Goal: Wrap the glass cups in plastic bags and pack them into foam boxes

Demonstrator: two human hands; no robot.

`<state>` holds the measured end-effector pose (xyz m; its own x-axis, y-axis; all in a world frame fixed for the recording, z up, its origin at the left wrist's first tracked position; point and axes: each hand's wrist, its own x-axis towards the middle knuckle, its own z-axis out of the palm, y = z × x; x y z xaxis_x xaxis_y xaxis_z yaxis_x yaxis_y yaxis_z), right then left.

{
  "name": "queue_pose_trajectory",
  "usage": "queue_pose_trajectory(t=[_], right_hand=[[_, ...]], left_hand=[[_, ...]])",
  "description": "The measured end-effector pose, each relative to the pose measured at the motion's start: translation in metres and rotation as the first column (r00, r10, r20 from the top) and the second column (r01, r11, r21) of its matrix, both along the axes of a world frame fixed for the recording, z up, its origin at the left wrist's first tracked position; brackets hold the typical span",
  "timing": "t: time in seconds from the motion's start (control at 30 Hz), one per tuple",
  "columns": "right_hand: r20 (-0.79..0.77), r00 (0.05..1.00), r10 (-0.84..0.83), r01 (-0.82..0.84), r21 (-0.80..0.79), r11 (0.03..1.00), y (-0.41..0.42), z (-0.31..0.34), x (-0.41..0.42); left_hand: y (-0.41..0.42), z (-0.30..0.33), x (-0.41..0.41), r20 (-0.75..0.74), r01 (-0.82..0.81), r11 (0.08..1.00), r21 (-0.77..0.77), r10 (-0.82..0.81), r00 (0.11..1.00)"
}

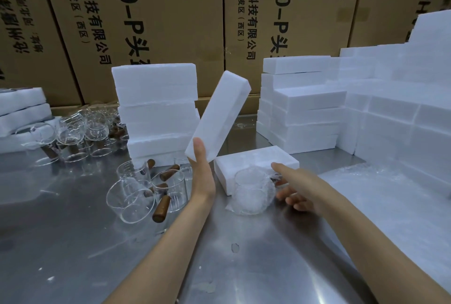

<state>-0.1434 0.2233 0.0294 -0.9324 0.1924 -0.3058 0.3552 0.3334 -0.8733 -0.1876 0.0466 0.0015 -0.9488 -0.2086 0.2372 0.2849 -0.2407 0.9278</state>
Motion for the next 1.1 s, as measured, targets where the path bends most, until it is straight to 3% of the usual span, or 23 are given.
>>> queue_pose_trajectory(t=[0.2,0.5,0.67,0.93,1.03,1.1], right_hand=[[-0.049,0.999,0.002,-0.009,-0.145,0.989,-0.007,-0.003,-0.003],[-0.409,0.903,-0.131,0.021,-0.264,0.964,-0.007,0.018,-0.012],[-0.395,0.917,-0.047,0.015,-0.085,0.996,-0.012,0.035,-0.037],[-0.189,0.982,0.025,-0.024,0.004,1.0,-0.033,0.033,-0.078],[-0.142,0.988,0.065,-0.049,0.11,0.993,-0.035,0.033,-0.084],[-0.124,0.984,0.127,-0.091,0.261,0.961,-0.036,0.033,-0.084]], left_hand=[[-0.004,-0.005,-0.004,0.042,0.02,0.998,0.051,-0.022,0.999],[-0.003,-0.002,-0.003,0.088,-0.025,0.997,0.077,0.018,0.996],[-0.004,-0.001,-0.003,0.099,-0.029,0.994,0.101,0.019,0.995],[-0.003,0.002,-0.001,0.094,-0.02,0.993,0.114,0.01,0.996],[-0.002,0.002,-0.001,0.104,-0.016,0.995,0.096,0.006,0.995],[-0.002,0.001,-0.001,0.106,-0.011,0.997,0.08,0.003,0.994]])
